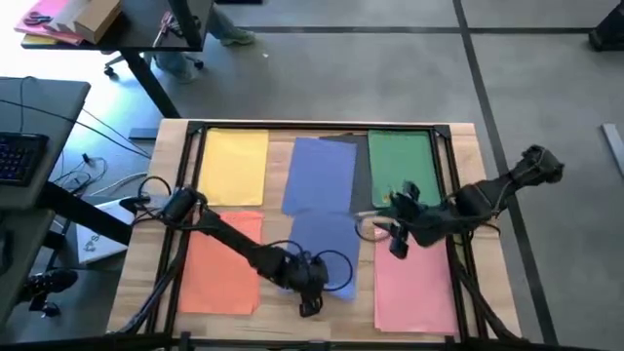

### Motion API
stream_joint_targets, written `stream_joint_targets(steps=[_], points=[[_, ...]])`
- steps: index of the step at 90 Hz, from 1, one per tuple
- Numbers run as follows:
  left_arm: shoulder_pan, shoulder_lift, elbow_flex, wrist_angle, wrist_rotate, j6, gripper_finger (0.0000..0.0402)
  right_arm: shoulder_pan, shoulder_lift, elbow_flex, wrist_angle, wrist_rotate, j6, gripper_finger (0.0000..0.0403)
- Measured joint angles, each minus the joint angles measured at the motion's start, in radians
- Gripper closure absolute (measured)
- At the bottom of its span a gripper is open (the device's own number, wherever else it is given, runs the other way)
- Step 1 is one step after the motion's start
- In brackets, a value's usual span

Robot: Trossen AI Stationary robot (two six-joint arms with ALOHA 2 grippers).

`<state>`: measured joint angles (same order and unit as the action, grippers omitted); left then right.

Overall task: Organize paper
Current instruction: Move the blue paper to the bottom center of the table

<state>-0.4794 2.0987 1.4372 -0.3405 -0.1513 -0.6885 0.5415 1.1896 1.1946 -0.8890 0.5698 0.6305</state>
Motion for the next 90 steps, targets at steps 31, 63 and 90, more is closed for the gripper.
stream_joint_targets(steps=[31, 63, 90], points=[[-0.007, 0.0, 0.0, 0.058, -0.026, -0.132, 0.0401, 0.127, 0.015, 0.001, -0.014, 0.052, 0.131, 0.0284], [-0.045, 0.0, 0.001, 0.011, -0.147, -0.413, 0.0401, 0.162, 0.089, 0.001, -0.039, 0.055, 0.178, 0.0284], [-0.066, 0.0, 0.001, 0.032, -0.112, -0.383, 0.0401, 0.162, 0.138, 0.001, -0.03, 0.023, 0.181, 0.0284]])
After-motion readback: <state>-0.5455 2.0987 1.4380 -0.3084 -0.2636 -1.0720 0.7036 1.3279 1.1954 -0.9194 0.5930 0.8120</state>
